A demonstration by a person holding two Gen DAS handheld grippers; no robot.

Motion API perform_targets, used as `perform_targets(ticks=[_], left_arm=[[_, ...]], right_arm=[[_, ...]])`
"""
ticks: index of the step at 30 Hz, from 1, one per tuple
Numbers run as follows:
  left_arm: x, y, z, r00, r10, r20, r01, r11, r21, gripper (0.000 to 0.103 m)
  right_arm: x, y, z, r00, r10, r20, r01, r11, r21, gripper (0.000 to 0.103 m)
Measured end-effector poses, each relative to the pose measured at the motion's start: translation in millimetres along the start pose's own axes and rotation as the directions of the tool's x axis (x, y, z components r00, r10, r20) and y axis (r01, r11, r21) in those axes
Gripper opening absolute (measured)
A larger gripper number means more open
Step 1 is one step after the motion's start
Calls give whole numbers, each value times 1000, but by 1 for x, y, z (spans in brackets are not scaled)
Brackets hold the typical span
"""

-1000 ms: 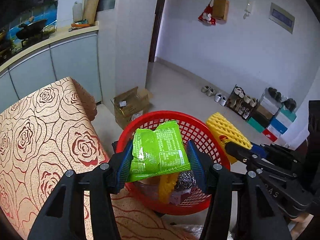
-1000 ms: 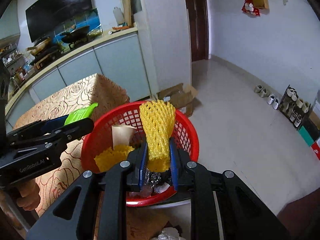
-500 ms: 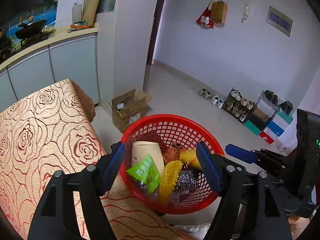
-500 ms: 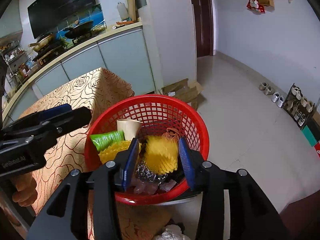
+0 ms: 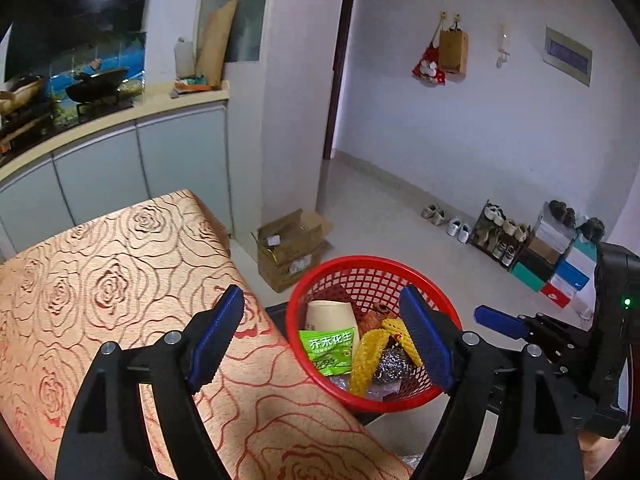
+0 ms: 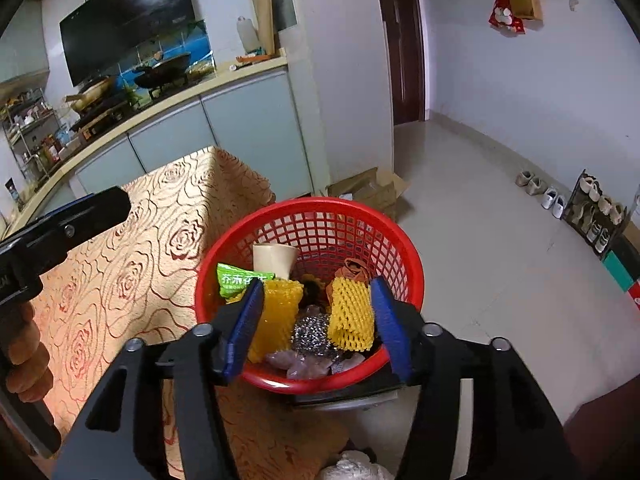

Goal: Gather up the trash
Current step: 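Move both open tools from the basket back over the table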

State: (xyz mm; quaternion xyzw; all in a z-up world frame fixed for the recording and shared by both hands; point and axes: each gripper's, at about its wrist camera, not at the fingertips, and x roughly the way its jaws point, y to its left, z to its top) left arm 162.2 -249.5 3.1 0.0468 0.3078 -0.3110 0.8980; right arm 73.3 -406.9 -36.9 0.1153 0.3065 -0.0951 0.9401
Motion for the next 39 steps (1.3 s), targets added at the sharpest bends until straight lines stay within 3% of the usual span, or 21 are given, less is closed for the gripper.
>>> perform_targets(ticks=[11,24,39], left_arm=[[-47,5,-10,993,100,59,-100,995,-6,82],[-102,20,-30,972,205,110,-199,978,-64,90],[-162,40,-70,940,313,138,-299,947,-115,92]], right_arm=[[-38,10,-1,997,-3,80,2,1000,15,70],[-80,31,-12,987,13,160,-14,1000,8,96],[-105,73,-35,985,41,168,-35,999,-42,97]])
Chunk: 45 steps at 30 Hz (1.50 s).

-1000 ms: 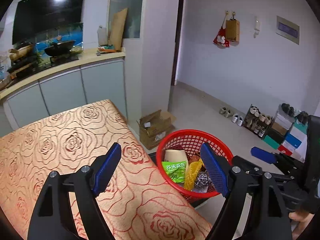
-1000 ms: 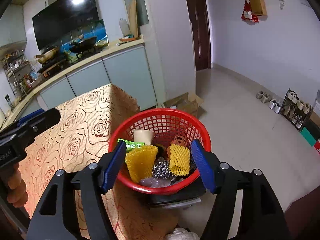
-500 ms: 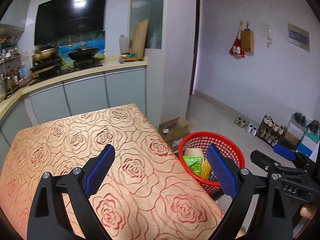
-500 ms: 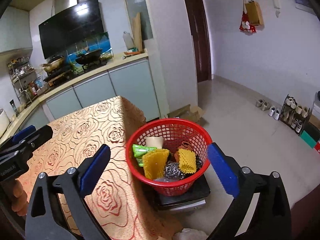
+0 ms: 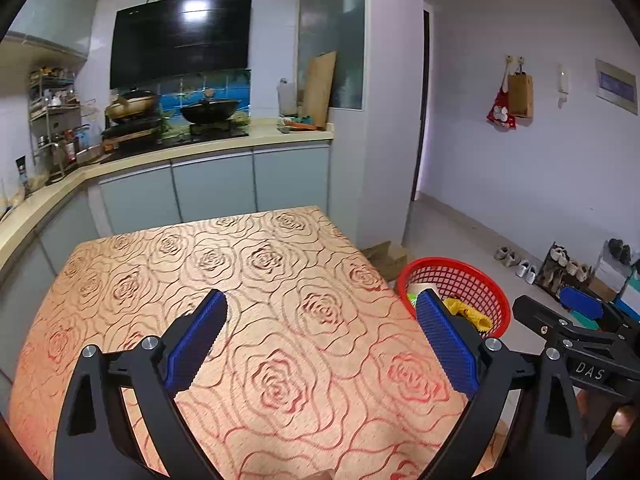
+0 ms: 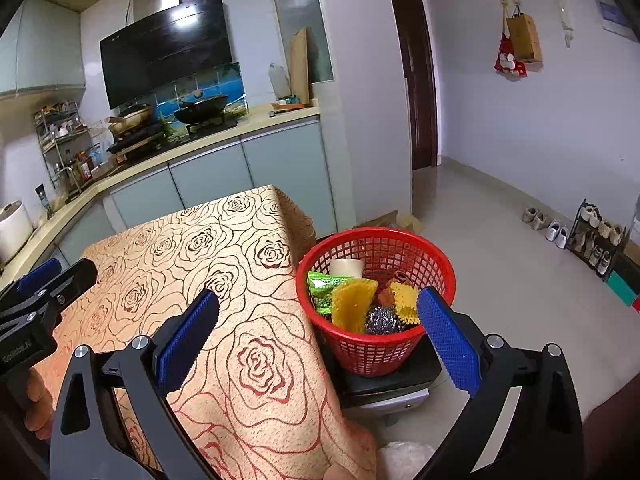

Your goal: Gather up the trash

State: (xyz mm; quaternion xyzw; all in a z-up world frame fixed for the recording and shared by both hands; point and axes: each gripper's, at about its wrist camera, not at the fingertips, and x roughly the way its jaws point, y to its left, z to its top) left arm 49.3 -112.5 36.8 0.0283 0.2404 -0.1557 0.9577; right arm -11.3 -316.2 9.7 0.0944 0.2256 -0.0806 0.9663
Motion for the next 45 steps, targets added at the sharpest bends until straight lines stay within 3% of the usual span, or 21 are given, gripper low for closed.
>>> perform_targets(ticks=[12,25,45], left_arm=[[-28,21,-21,997,73,12,-73,997,-15,93],[-33,1,-30,999,43,14,-43,999,24,93],[-43,-6,-33,999,42,31,-42,999,25,94]], right_arm=[[-23,34,-21,999,-13,31,15,998,-59,97],[-39,19,-35,997,-81,19,82,996,-24,97],[-52,19,-36,997,-61,50,62,998,-23,97]])
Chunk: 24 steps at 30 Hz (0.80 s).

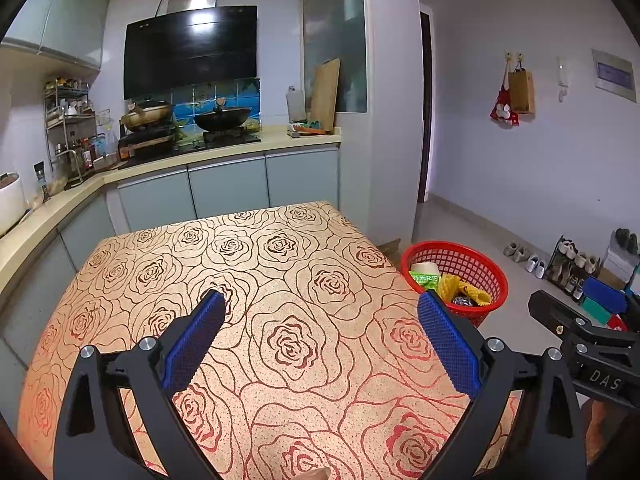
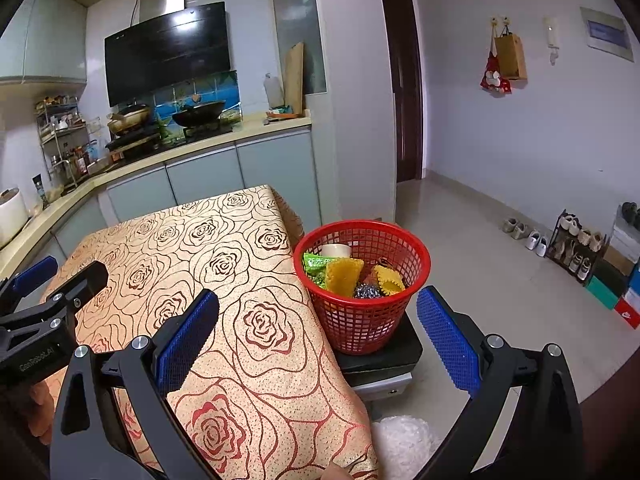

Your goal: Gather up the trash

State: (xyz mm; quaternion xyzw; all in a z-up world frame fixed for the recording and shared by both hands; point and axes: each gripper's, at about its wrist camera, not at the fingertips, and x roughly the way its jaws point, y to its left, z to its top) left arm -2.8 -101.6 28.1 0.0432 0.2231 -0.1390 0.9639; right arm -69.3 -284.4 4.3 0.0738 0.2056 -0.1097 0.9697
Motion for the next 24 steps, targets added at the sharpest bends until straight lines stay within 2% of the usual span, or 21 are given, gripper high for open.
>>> perform_targets(ticks=[24], left_arm=[[-2,-1,0,1000,-3,1,3,1000,-1,94]], right_arm=[[-1,3,-1,1000,3,0,-3,1000,-5,97]])
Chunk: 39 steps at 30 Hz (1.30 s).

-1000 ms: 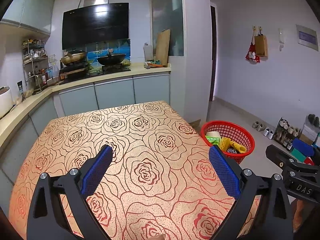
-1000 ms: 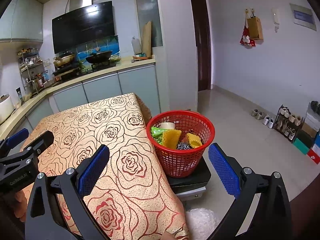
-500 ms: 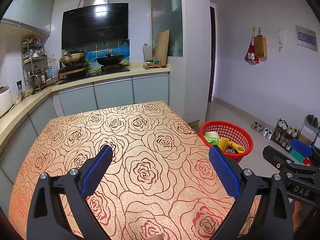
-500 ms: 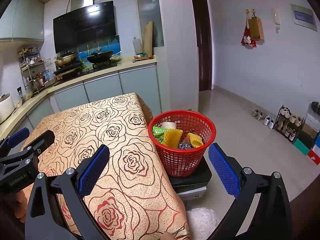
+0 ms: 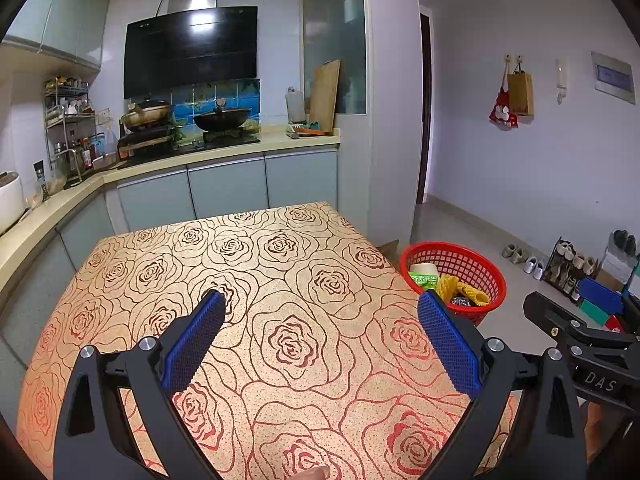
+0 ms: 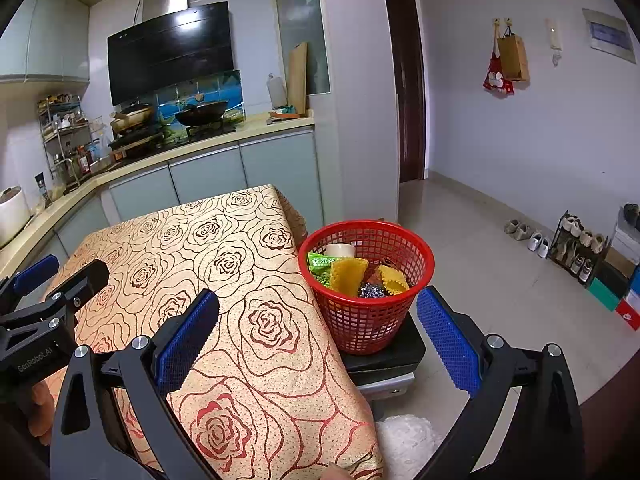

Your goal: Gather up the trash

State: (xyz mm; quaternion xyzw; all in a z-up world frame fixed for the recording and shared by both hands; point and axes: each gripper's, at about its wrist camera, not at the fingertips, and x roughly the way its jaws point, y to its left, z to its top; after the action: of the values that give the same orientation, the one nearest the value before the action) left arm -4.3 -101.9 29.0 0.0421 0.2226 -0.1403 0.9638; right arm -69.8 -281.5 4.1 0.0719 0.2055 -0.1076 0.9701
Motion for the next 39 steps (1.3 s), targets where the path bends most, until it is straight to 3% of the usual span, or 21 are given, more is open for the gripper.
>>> perform_targets(ticks=[29,39], left_arm=[[-3,-2,0,999,-36,1,36,999,1,94],[-4,-2,-2,1000,-17,14,17,1000,-11,94]], right_arm=[[0,1,-1,1000,1,-1,-1,1000,0,97],[2,5,-4,1000,1,-7,-1,1000,3,97]])
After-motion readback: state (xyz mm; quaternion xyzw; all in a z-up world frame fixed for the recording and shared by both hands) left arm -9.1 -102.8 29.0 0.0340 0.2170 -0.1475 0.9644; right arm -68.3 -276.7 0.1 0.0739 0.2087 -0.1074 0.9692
